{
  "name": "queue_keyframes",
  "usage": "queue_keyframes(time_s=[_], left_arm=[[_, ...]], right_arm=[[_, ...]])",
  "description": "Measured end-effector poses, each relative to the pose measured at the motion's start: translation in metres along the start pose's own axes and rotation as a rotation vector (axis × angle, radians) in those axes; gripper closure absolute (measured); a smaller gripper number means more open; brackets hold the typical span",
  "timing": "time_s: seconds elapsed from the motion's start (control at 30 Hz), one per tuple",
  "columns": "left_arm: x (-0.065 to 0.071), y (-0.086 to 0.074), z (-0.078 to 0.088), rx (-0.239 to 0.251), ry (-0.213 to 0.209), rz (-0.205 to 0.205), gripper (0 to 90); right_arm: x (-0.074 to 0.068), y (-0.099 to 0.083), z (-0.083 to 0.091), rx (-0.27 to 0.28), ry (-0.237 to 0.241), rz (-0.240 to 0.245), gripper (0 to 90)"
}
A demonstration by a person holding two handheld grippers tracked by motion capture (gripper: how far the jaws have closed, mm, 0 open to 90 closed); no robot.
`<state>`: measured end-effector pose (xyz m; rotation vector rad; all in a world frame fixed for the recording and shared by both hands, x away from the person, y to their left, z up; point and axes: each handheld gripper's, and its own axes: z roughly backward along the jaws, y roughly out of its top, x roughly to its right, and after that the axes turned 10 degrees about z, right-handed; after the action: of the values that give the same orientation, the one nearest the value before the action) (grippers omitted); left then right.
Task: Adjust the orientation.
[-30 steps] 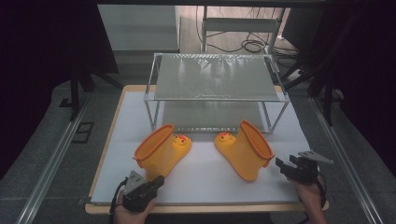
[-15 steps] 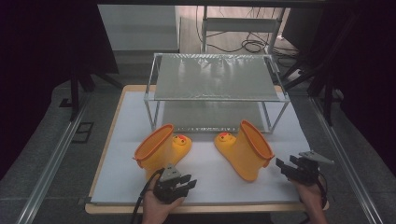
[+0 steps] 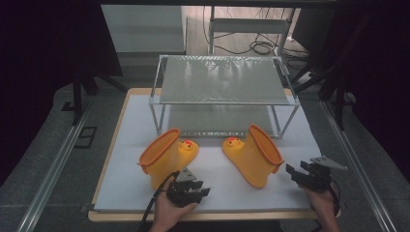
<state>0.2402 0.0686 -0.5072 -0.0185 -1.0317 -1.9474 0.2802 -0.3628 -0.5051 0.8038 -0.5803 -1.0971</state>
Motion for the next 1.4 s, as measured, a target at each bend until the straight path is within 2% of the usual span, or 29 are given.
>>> queue_keyframes(time_s=[0.27, 0.33, 0.37, 0.4, 0.43, 0.53, 0.57, 0.6, 0.63, 0.8, 1.0, 1.03, 1.13, 1.33, 1.4], left_arm=[[0.004, 0.000, 0.000, -0.007, 0.000, -0.006, 56.0], [0.004, 0.000, 0.000, -0.013, -0.003, -0.007, 55.1], [0.004, 0.000, 0.000, -0.011, -0.004, -0.006, 54.6], [0.004, 0.001, 0.000, -0.010, -0.006, -0.004, 54.6], [0.004, 0.001, 0.000, -0.010, -0.007, -0.004, 54.1], [0.005, 0.002, 0.000, -0.008, -0.009, -0.005, 53.4], [0.005, 0.002, 0.000, -0.010, -0.010, -0.005, 53.4], [0.006, 0.002, 0.000, -0.011, -0.011, -0.006, 53.1], [0.007, 0.001, 0.000, -0.011, -0.011, -0.008, 53.1], [0.009, 0.002, -0.001, -0.014, -0.012, -0.013, 52.8], [0.011, 0.002, -0.002, -0.015, -0.014, -0.016, 52.7], [0.011, 0.002, -0.002, -0.017, -0.014, -0.018, 52.6], [0.012, 0.002, -0.001, -0.015, -0.016, -0.017, 52.5], [0.013, 0.001, 0.001, -0.013, -0.015, -0.015, 52.2], [0.013, 0.001, 0.001, -0.011, -0.016, -0.013, 52.1]], right_arm=[[-0.001, 0.003, 0.007, 0.005, 0.026, 0.027, 32.6], [-0.001, 0.004, 0.009, 0.005, 0.045, 0.034, 33.0], [0.000, 0.005, 0.010, -0.002, 0.077, 0.040, 35.6], [0.000, 0.005, 0.010, -0.002, 0.077, 0.040, 35.6], [0.000, 0.004, 0.011, -0.009, 0.101, 0.045, 39.8], [-0.003, 0.003, 0.012, -0.012, 0.135, 0.078, 52.2], [-0.003, 0.003, 0.012, -0.012, 0.135, 0.078, 52.2], [-0.005, 0.003, 0.012, -0.014, 0.147, 0.092, 57.3], [-0.010, 0.004, 0.011, -0.013, 0.173, 0.121, 67.7], [-0.024, 0.005, 0.004, -0.020, 0.225, 0.175, 83.5], [-0.031, 0.006, -0.005, -0.022, 0.244, 0.195, 89.0], [-0.035, 0.006, -0.008, -0.031, 0.253, 0.211, 89.5], [-0.037, 0.006, -0.011, -0.040, 0.261, 0.223, 89.6], [-0.053, 0.007, -0.016, -0.053, 0.324, 0.271, 89.8], [-0.057, 0.007, -0.016, -0.057, 0.318, 0.286, 89.8]])
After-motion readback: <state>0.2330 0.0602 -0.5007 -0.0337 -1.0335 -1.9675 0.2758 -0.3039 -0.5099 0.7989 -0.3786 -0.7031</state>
